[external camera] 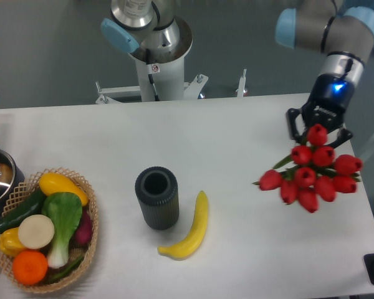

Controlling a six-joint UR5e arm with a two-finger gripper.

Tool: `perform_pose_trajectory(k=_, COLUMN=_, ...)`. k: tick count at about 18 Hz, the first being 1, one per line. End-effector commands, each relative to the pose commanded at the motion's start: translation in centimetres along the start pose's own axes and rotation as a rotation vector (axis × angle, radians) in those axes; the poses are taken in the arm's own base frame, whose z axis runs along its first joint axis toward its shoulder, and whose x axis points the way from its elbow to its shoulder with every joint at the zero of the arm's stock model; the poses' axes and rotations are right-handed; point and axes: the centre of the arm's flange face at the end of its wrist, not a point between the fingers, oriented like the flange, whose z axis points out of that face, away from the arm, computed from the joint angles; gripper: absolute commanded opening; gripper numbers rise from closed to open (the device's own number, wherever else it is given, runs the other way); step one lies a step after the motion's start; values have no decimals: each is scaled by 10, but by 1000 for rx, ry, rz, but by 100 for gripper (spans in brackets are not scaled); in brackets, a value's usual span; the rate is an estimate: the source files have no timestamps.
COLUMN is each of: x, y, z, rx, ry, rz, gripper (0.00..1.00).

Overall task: Insert the flowers into the vase
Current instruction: 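Carry the red tulips up and over the dark grey vase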

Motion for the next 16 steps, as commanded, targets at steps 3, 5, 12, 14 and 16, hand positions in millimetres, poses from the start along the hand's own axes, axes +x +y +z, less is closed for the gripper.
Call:
perform_pose_trajectory(k=3, x=10, y=-4, z=8, rx=60, ry=34, rz=-2, gripper=24)
perform_pose_trajectory(k=5, x=25, y=-3, z=21, rx=105, ry=73, rz=3, gripper=24)
perform_pose_trajectory(k=12, x=70, y=-11, z=63, rx=291, ry=204, rz=57, gripper=24)
perform_pose_trajectory(k=14, x=78, y=-16, z=65, rx=342, ry=225, rz=52, gripper=24)
perform_pose_trajectory(k=16, x=92, y=-27, z=65, rx=394, ry=243, rz=73, gripper=24)
